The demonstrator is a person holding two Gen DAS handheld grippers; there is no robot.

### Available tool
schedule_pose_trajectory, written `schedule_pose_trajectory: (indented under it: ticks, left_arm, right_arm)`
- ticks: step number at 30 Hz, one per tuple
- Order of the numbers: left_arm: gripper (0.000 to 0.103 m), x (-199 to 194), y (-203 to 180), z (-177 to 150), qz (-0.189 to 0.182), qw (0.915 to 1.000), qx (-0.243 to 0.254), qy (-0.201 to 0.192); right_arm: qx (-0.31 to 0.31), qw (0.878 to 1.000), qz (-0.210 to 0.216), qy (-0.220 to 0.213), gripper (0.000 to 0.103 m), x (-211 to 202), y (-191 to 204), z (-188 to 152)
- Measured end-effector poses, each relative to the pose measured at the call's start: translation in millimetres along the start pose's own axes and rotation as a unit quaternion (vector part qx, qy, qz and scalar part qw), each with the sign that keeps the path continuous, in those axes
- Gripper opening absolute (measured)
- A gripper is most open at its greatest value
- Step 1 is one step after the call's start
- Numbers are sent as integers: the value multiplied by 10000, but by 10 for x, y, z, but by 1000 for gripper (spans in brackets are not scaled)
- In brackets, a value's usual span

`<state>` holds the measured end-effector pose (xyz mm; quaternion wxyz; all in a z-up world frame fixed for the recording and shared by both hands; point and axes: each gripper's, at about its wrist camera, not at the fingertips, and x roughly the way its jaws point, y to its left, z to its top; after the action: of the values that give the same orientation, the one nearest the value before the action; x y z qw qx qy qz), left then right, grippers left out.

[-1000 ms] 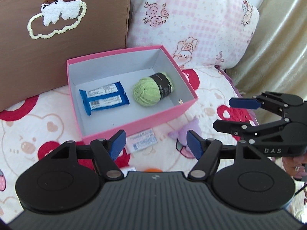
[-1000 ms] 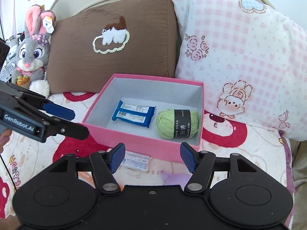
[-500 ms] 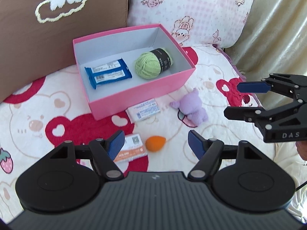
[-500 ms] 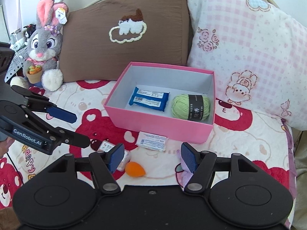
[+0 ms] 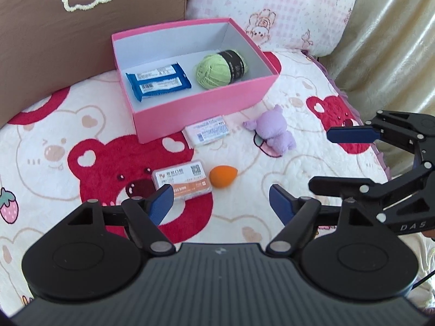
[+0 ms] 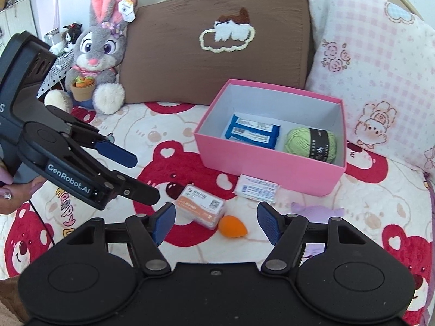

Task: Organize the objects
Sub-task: 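Withdraw the left gripper and move it toward the orange-white floss box, then lower the left gripper and close it on the floss box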

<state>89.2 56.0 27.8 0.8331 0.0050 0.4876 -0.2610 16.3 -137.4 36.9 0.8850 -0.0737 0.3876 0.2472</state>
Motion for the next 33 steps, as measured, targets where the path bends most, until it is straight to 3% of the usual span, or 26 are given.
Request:
schedule_pose_trajectory:
  ticks: [9,22,30,33]
  left_arm:
    - [78,130,133,-140,-181,9992,-255,265]
    - [82,502,332,-279,-100,9976,-523,453]
    - [92,696,444,-342,14,9970,-634,448]
    - [94,760,481,-358,64,9973,-602,408]
  right_arm:
    - [-177,9992,337,143,72,183,137,-142]
    - [-286,9962,714,404,72,551,168,-331]
    - [-452,9956,737,370,79,885,251,-437]
    - [-425,9955,801,283,88,998,255,-483]
